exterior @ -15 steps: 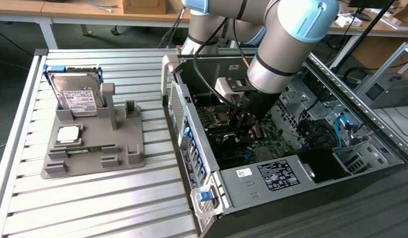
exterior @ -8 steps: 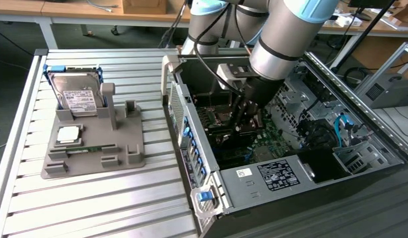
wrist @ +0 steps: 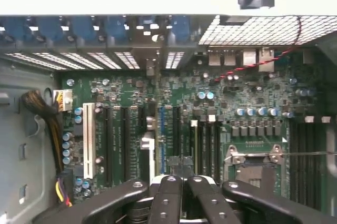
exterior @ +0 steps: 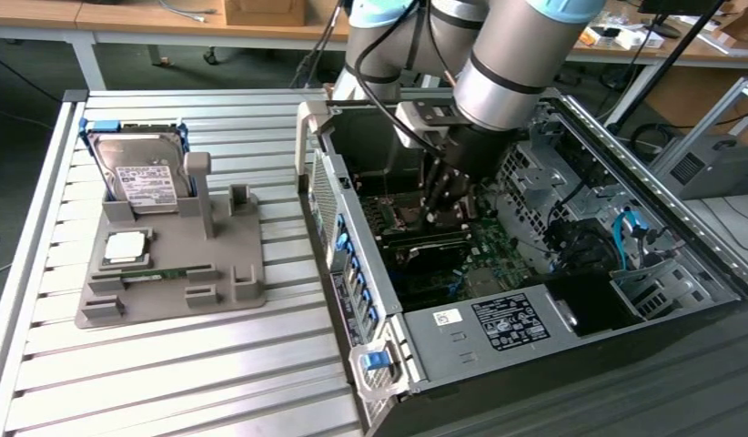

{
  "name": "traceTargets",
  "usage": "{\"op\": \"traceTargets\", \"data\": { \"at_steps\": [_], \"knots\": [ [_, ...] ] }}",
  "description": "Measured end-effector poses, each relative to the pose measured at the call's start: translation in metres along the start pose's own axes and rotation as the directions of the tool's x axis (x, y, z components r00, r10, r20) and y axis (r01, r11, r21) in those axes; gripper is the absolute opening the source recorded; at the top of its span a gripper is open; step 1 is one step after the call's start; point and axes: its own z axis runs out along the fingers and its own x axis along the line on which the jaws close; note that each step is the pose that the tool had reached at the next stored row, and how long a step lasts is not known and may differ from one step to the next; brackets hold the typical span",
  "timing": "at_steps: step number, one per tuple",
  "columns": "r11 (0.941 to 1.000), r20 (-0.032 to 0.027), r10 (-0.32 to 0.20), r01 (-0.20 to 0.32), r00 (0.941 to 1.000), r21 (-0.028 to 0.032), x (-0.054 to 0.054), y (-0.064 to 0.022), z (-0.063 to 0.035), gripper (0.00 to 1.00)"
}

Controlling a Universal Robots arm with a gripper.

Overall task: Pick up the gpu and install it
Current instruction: 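Insert the gpu into the slot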

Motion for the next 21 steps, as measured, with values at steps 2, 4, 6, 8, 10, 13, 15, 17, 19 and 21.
{"op": "traceTargets", "data": {
  "at_steps": [2,4,6,8,10,13,15,17,19,21],
  "knots": [
    [1.0000,-0.0001,-0.002,0.002,1.0000,-0.0061,0.000,-0.0086,-0.0003,0.11],
    [0.9999,-0.0002,-0.003,0.003,1.0000,-0.0123,0.000,-0.0177,-0.0006,0.11],
    [0.9998,-0.0001,-0.003,0.003,1.0000,-0.0186,0.000,-0.0269,-0.0011,0.11],
    [0.9997,-0.0002,-0.004,0.004,1.0000,-0.0248,0.000,-0.0359,-0.0016,0.11],
    [0.9995,-0.0006,-0.004,0.004,1.0000,-0.0300,0.000,-0.0458,-0.0023,0.11],
    [0.9993,-0.0004,-0.005,0.005,1.0000,-0.0366,0.000,-0.0606,-0.0031,0.11],
    [0.9991,-0.0004,-0.005,0.005,1.0000,-0.0419,0.000,-0.0705,-0.0037,0.11],
    [0.9990,-0.0004,-0.005,0.005,1.0000,-0.0452,0.000,-0.0773,-0.0042,0.11],
    [0.9988,-0.0004,-0.005,0.005,1.0000,-0.0478,0.000,-0.0834,-0.0045,0.11],
    [0.9988,-0.0005,-0.005,0.005,1.0000,-0.0494,0.000,-0.0874,-0.0047,0.11]
  ]
}}
